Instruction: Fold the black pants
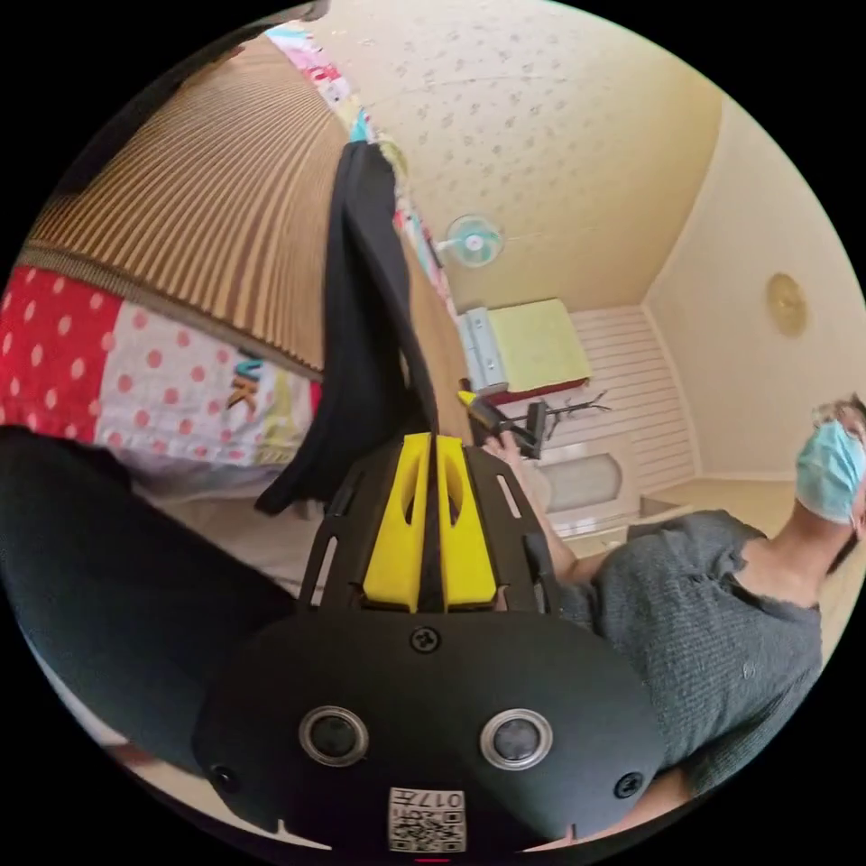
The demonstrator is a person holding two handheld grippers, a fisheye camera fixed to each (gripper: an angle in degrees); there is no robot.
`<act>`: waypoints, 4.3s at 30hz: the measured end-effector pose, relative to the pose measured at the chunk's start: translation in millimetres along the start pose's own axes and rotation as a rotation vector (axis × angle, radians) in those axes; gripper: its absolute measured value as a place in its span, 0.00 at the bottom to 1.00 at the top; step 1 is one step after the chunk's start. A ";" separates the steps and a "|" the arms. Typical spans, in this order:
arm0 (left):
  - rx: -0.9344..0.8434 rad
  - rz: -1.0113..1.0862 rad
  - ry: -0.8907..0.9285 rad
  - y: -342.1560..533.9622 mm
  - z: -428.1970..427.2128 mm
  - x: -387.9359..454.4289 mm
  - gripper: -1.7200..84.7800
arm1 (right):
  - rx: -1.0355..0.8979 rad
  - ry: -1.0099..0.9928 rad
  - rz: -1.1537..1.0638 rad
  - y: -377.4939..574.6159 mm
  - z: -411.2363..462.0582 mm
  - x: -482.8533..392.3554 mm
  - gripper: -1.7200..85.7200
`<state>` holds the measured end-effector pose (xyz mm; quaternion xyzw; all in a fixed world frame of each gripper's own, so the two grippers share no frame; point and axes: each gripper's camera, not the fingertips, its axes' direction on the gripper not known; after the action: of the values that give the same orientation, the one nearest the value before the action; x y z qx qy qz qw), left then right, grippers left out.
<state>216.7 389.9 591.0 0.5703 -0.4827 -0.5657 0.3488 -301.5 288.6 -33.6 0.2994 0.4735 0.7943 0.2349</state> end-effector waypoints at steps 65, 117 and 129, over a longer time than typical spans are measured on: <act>-0.007 0.122 -0.539 11.3 138.2 15.4 0.02 | -0.057 -0.629 -0.177 143.2 -12.2 63.1 0.07; 0.221 0.209 -0.484 9.8 95.9 48.9 0.02 | -0.006 -0.874 -0.098 147.5 -30.1 133.2 0.10; 0.116 0.086 -0.551 17.8 103.5 -1.6 0.08 | 0.063 -0.796 -0.012 152.1 -25.8 145.5 0.11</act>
<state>112.5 401.6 596.2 0.3929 -0.6146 -0.6557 0.1947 -436.5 301.2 129.5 0.5880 0.3713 0.6001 0.3954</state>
